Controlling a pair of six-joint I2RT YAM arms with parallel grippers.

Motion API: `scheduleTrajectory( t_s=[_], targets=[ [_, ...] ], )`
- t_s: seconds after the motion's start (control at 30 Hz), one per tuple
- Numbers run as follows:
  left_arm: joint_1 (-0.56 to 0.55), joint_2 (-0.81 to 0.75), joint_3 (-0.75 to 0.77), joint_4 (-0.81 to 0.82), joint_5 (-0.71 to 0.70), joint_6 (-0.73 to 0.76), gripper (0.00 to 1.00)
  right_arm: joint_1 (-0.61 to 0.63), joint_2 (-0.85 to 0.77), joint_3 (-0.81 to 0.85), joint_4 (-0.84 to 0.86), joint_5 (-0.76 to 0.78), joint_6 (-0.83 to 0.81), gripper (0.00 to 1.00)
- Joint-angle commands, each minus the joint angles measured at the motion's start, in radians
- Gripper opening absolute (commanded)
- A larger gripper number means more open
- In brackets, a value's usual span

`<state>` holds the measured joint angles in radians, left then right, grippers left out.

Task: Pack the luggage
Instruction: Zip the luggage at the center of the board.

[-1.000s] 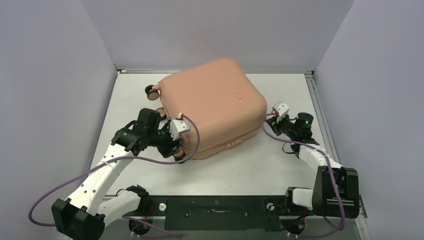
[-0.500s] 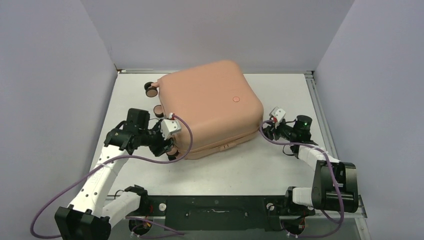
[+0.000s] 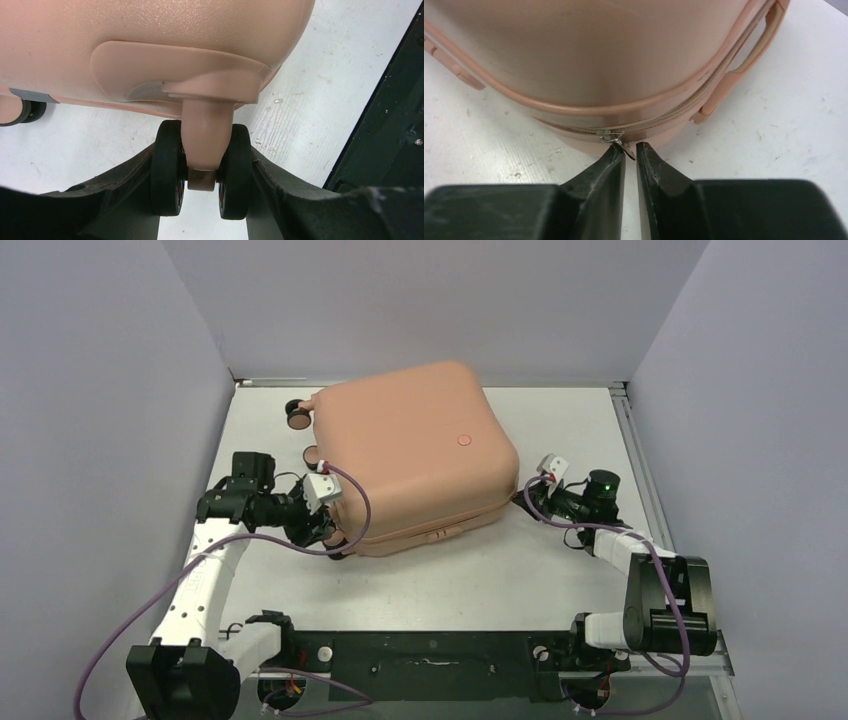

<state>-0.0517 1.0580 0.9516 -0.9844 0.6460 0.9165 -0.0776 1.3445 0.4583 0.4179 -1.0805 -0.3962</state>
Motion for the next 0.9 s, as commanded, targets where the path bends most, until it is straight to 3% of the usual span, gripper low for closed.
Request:
scheduleTrajectory(
  t_s=[0.0, 0.13, 0.27, 0.37, 0.43, 0.87],
  targets=[
    [0.1, 0.071, 0.001, -0.019, -0.144, 0.001, 0.0, 0.058, -0.065, 0.014, 0.011, -0.125, -0.036, 0.07],
    [0.135, 0.1, 0.022, -0.025, -0.125, 0.016, 0.0, 0.062, -0.098, 0.01, -0.048, -0.066, -0.096, 0.05],
    [0.151, 0.102, 0.033, -0.049, -0.107, 0.036, 0.0, 0.048, -0.138, -0.027, 0.084, 0.236, 0.023, 0.05],
    [0.153, 0.088, 0.036, -0.066, -0.104, 0.048, 0.0, 0.044, -0.12, 0.005, 0.114, 0.485, 0.064, 0.05],
    [0.154, 0.076, 0.039, -0.076, -0.104, 0.055, 0.0, 0.048, -0.081, 0.046, 0.106, 0.573, 0.076, 0.05],
    [0.187, 0.062, 0.069, -0.133, -0.089, 0.101, 0.0, 0.179, 0.272, 0.383, 0.093, 0.789, 0.017, 0.05]
  ],
)
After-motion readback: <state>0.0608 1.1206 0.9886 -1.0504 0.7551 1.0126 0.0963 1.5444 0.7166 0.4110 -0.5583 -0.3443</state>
